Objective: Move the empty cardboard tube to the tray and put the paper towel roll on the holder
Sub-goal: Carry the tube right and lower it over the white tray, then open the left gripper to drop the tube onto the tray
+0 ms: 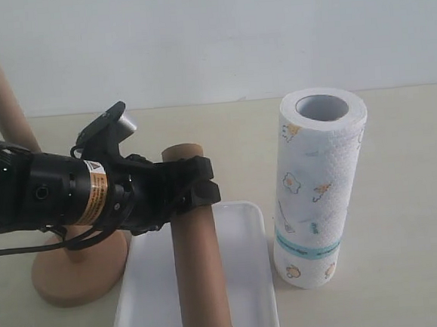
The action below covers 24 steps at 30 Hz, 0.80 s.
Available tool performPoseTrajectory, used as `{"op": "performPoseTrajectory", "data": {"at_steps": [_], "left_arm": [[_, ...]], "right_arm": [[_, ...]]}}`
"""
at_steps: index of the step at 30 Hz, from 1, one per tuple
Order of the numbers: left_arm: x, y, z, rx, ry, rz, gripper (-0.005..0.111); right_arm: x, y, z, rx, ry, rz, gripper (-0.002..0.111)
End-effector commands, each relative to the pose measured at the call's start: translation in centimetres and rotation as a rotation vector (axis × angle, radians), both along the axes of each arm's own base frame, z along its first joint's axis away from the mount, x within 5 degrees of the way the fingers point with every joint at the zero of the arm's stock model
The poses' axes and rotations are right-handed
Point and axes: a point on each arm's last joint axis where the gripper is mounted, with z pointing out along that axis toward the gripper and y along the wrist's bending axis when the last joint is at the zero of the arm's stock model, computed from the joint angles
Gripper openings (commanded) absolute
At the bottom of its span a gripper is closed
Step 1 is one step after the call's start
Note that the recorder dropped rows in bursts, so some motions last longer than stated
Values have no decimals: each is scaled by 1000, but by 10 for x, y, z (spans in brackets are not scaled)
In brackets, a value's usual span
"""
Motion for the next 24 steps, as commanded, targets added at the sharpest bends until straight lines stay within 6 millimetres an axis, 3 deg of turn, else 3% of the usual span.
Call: {"op": "performPoseTrajectory", "data": {"at_steps": [1,4,14,18,21,24], "left_arm": [[1,0,1,-10,2,-1,34],[1,0,2,-13,3,1,51],[-1,-2,2,-25,8,-20,54],[-1,-2,2,-24,6,-27,66],[-1,-2,2,-26,7,-27,63],[-1,-3,3,-38,15,-13,40]], "right_arm": [[0,0,1,-5,-10,-2,8],[0,0,1,-5,-10,-2,8],[0,0,1,-5,-10,-2,8],[0,0,1,-5,-10,-2,8],[0,0,1,-5,-10,-2,8],[0,0,1,-5,-10,-2,8]]}}
